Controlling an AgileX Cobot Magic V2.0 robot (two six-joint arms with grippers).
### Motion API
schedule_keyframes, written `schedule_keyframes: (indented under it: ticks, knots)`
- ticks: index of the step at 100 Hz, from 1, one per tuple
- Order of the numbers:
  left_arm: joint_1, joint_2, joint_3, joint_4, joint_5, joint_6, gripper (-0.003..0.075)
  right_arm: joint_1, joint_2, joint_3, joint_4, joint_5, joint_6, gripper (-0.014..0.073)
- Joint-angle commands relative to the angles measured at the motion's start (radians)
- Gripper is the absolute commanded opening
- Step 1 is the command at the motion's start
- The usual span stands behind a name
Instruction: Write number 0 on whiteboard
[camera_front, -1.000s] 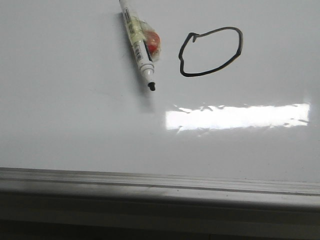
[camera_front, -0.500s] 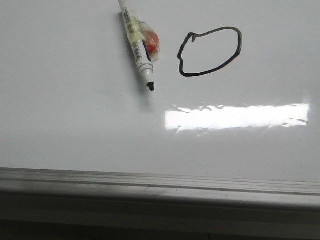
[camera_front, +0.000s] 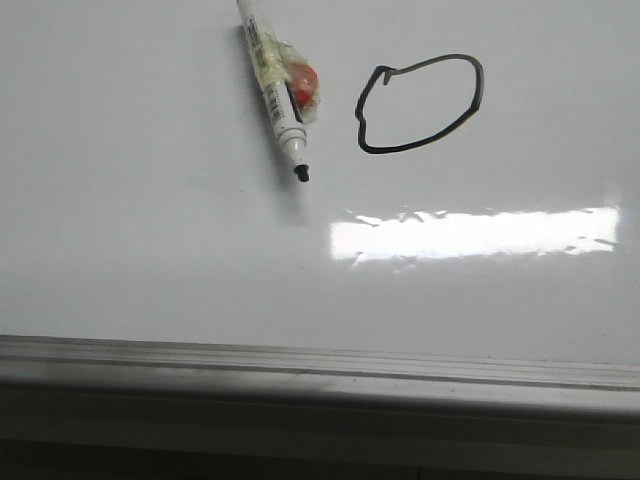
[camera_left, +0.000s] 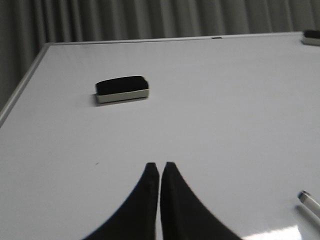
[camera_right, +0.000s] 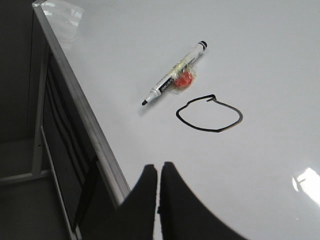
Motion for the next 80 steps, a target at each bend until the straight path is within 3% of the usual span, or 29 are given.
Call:
schedule_keyframes:
  ticks: [1, 11, 22, 33, 50, 80]
  knots:
    - [0.002, -0.026, -0.013, -0.281, 0.007, 0.175, -0.0020, -0.006, 0.012, -0.023, 0.001, -0.075, 0.003, -0.0040]
    - [0.007, -0.026, -0.013, -0.325, 0.122, 0.339, -0.0020, -0.006, 0.012, -0.023, 0.001, -0.075, 0.003, -0.0040]
    - [0.007, -0.026, 0.000, -0.327, 0.278, 0.424, -0.0020, -0.006, 0.012, -0.023, 0.001, -0.075, 0.003, -0.0040]
    - [0.007, -0.028, 0.055, -0.337, 0.334, 0.426, -0.0020, -0.006, 0.012, -0.023, 0.001, -0.075, 0.003, -0.0040]
    - [0.007, -0.028, 0.126, -0.483, 0.346, 0.424, -0.0020, -0.006, 0.012, -0.023, 0.001, -0.075, 0.003, -0.0040]
    - [0.007, -0.028, 0.124, -0.510, 0.637, 0.424, -0.0020, -0.006, 0.012, -0.023, 0.001, -0.075, 0.003, -0.0040]
